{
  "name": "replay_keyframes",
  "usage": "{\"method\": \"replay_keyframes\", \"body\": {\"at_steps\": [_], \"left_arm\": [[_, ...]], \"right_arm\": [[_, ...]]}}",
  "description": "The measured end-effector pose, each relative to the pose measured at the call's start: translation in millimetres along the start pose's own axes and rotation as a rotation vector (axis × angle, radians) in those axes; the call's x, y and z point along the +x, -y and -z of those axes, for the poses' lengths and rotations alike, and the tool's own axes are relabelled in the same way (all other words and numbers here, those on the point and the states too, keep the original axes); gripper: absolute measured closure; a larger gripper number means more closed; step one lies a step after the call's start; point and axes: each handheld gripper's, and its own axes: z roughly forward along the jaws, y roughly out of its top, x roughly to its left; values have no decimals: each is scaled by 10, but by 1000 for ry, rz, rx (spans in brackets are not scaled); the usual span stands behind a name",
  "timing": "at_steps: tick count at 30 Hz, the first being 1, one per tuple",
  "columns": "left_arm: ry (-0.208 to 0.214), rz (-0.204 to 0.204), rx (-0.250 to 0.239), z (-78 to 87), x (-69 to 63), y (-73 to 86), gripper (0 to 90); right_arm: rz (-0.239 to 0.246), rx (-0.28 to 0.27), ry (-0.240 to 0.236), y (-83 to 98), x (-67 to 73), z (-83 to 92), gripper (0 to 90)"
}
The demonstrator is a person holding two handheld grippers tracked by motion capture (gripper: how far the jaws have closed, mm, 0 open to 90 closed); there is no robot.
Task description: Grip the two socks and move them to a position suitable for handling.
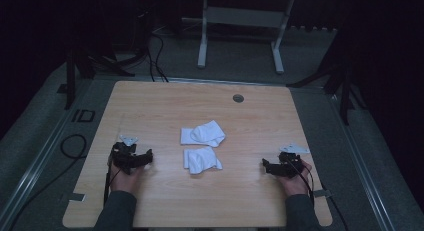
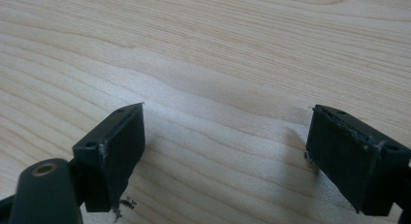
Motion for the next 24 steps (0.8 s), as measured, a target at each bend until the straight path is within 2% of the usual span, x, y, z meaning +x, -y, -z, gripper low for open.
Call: {"method": "replay_keyframes", "body": {"at_steps": [3, 6, 11, 19, 24], "left_arm": [[0, -1, 1, 0, 1, 0, 140], [0, -1, 1, 0, 0, 0, 140], [0, -1, 1, 0, 1, 0, 140], [0, -1, -1, 0, 1, 0, 140], [0, 0, -1, 0, 0, 1, 140]], "right_arm": [[-1, 6, -1, -7, 13, 17, 198], [8, 17, -27, -32, 49, 75, 253], [24, 17, -42, -73, 93, 143, 256], [96, 35, -39, -132, 212, 253, 277], [129, 36, -55, -181, 290, 338, 389]]}}
